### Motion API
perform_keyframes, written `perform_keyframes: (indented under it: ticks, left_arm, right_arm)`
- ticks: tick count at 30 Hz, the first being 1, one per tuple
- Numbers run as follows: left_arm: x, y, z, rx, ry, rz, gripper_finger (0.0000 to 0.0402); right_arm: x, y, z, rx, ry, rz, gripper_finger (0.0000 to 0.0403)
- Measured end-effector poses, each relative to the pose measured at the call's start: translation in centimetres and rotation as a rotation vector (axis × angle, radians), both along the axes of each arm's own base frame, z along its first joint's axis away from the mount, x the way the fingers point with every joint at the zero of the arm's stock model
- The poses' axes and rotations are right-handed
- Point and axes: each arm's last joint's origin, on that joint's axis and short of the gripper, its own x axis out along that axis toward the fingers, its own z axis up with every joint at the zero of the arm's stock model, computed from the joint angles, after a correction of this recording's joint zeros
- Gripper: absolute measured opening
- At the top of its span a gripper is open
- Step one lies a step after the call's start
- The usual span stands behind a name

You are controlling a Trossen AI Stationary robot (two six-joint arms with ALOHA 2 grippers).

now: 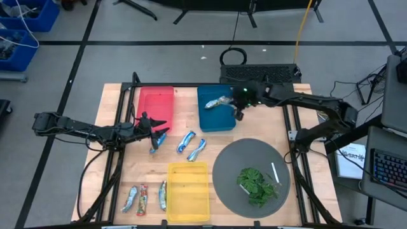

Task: Pick and place Granola Bars by type
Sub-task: Put the bottom yellow granola bar into the blue bin

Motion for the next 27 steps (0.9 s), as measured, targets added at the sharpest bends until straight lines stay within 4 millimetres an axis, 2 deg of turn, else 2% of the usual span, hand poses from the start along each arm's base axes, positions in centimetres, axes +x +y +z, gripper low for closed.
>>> perform_keyframes:
  ticks: [2,4,8,11,14,20,27]
  left_arm:
    - [0.0,0.0,0.0,0.0,0.001,0.0,0.0179]
    - [0.0,0.0,0.0,0.0,0.0,0.0,0.0179]
    - [0.0,0.0,0.0,0.0,0.0,0.0,0.0179]
    - [0.0,0.0,0.0,0.0,0.0,0.0,0.0179]
    - [0.0,0.0,0.0,0.0,0.001,0.0,0.0179]
    - [0.0,0.0,0.0,0.0,0.001,0.0,0.0179]
    - [0.0,0.0,0.0,0.0,0.0,0.0,0.0179]
  right_arm:
    - [1.7,0.0,0.2,0.004,0.026,0.032,0.0]
    - [3.3,-0.2,-0.6,0.014,0.058,0.064,0.0]
    - [5.6,-0.4,-4.5,0.108,0.117,0.152,0.0]
    - [6.5,-0.9,-7.3,0.122,0.198,0.148,0.0]
    - [6.8,-1.6,-9.0,0.128,0.237,0.135,0.0]
    - [6.9,-2.3,-9.1,0.143,0.205,0.081,0.0012]
    - [6.8,-2.2,-8.3,0.133,0.177,0.078,0.0086]
